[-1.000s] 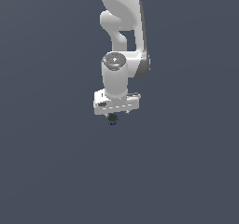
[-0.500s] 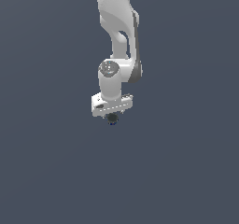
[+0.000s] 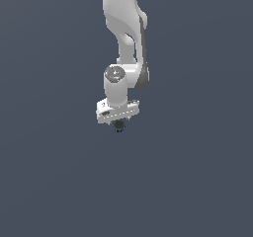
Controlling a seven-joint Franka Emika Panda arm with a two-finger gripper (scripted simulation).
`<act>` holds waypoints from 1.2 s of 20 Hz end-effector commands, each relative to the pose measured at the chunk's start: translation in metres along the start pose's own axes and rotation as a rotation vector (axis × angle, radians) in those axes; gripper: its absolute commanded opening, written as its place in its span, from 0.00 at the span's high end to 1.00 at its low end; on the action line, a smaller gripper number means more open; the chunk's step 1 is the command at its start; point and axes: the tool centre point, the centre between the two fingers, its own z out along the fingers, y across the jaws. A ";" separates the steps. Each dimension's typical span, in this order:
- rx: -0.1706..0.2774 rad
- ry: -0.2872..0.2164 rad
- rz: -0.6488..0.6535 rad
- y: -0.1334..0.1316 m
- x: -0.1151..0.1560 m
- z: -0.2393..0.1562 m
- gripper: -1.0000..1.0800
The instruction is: Pick up the object and move it to a goal position.
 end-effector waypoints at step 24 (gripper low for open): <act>0.000 0.000 -0.004 0.000 -0.001 0.049 1.00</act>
